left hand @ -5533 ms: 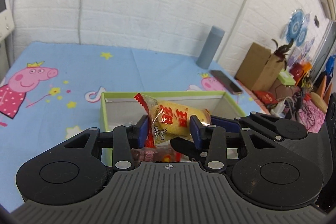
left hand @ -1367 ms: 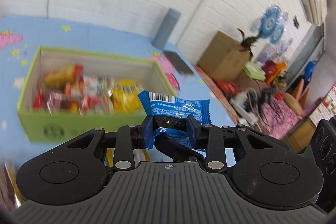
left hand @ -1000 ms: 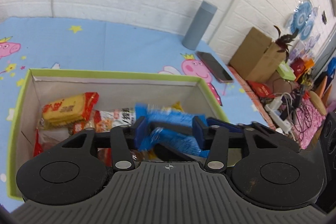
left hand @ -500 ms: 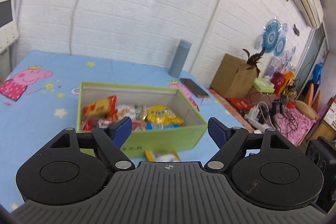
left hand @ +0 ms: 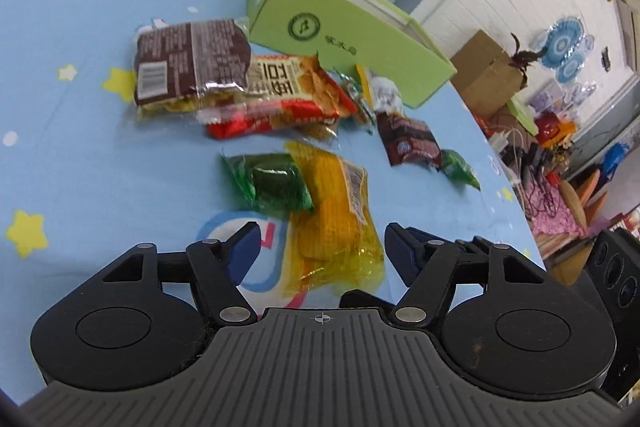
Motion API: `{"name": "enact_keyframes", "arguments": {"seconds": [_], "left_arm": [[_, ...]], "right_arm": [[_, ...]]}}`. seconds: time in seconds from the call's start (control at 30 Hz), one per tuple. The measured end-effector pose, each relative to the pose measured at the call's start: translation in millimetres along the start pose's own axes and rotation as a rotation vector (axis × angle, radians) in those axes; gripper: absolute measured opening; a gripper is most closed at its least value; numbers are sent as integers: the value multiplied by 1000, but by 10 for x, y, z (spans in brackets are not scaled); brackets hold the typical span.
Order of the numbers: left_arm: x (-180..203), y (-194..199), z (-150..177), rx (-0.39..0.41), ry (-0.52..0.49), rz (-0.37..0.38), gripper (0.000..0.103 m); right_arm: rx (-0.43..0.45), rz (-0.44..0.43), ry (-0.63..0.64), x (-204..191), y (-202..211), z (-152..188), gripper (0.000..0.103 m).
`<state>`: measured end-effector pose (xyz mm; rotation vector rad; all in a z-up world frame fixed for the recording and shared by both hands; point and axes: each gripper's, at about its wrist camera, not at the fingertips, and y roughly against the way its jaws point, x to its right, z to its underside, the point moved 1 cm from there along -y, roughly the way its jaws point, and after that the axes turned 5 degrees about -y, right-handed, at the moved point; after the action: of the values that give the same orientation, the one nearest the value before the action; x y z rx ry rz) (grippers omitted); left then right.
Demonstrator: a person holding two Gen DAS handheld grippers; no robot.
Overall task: Organize snacks
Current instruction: 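Grasp the yellow translucent pack with the left gripper and lift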
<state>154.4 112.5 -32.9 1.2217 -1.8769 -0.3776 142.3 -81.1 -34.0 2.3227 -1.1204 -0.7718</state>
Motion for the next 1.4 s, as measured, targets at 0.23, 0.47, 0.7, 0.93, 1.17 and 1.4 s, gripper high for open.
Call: {"name": "enact_keyframes", "arguments": {"seconds": [0.23,0.47,0.7,0.93,1.17,1.4], "left_arm": [[133,-249,13,-86,-33,78,28],[664,-565,177,-157,-100,180,28],[1014,-792,13,-149,-173,151,30],[951,-656,-340,-22,-216,38,31],[700,-174,-435,94,-214,-8,46],[722,-581,-304,-50,-178,100,48]], "right_arm": [[-31,54,100,-56,48,48,93],[-16,171,38,336,380,143,93],[2,192,-85,651,615,280,93],[-5,7,-73,350,517,344,94],[-4,-14,-13,213,362,205,94],[97,219,-160,753,840,172,94]]}}
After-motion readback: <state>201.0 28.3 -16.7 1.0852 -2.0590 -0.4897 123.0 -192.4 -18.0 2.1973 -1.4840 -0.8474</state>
